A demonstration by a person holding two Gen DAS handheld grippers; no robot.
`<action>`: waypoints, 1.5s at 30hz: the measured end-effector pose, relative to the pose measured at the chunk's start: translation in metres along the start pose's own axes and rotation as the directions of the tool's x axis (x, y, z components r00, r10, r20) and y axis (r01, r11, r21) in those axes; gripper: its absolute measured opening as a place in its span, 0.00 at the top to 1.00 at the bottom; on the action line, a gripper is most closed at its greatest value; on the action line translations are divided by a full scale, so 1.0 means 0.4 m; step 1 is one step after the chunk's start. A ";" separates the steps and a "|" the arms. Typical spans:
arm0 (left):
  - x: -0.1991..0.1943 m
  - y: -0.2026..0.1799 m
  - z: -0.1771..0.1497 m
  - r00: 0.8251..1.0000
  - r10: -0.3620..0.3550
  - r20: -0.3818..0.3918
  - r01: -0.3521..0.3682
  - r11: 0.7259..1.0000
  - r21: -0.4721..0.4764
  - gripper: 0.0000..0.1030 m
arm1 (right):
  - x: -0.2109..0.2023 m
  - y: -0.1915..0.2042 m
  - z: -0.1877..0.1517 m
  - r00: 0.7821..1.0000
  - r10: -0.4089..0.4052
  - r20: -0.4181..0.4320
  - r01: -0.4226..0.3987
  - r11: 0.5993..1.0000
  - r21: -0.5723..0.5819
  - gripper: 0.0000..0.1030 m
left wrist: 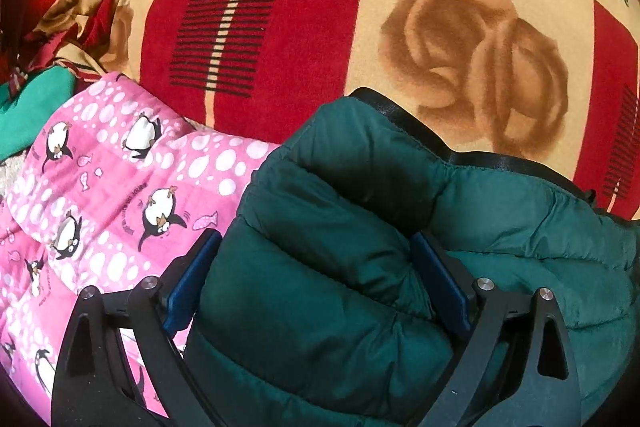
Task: Fold large clothes
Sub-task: 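Release the hem and smooth the folded jacket with both grippers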
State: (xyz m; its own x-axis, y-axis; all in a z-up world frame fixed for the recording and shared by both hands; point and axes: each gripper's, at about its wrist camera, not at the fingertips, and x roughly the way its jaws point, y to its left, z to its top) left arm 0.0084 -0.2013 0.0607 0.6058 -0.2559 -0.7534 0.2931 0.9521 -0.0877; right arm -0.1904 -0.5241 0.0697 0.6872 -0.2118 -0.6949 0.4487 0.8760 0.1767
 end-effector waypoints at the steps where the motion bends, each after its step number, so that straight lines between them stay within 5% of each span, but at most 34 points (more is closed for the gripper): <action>1: -0.002 -0.004 -0.002 1.000 0.004 0.007 -0.004 1.000 0.004 0.08 | 0.019 0.000 -0.011 1.000 -0.014 -0.020 0.014 1.000 -0.014 0.16; 8: -0.037 -0.023 -0.012 0.998 0.046 0.032 -0.048 0.997 0.053 0.08 | 0.037 0.034 -0.020 0.997 -0.073 -0.028 0.071 0.996 -0.050 0.10; 16: -0.188 -0.053 -0.057 0.989 0.020 0.145 -0.042 0.988 0.151 0.08 | -0.084 0.192 -0.008 0.995 0.086 0.051 -0.079 0.988 -0.133 0.11; 24: -0.239 -0.054 -0.115 0.993 0.011 0.118 -0.031 0.985 0.172 0.08 | 0.053 0.323 -0.050 0.998 0.041 -0.054 -0.050 0.983 -0.178 0.10; 28: -0.251 -0.039 -0.137 0.995 0.018 0.095 -0.034 0.985 0.171 0.08 | 0.075 0.329 -0.058 0.998 0.012 -0.061 -0.023 0.981 -0.191 0.10; 34: -0.282 -0.014 -0.147 0.996 0.001 0.093 -0.014 0.990 0.137 0.08 | -0.048 0.301 -0.065 0.998 0.068 0.009 -0.066 0.982 -0.177 0.10; 39: -0.256 -0.013 -0.150 0.998 -0.013 0.066 0.006 0.995 0.103 0.08 | -0.125 0.245 -0.105 0.998 -0.002 0.067 0.017 0.974 -0.226 0.10; 45: -0.205 -0.025 -0.156 0.999 -0.029 0.038 0.025 0.994 0.104 0.08 | -0.064 0.186 -0.163 0.999 -0.046 -0.007 0.043 0.974 -0.223 0.09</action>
State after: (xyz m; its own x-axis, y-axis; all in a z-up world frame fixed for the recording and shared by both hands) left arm -0.0904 -0.1795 0.0826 0.6245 -0.2899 -0.7252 0.3834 0.9228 -0.0387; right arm -0.2119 -0.4251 0.0552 0.6619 -0.2487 -0.7071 0.3393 0.9406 -0.0131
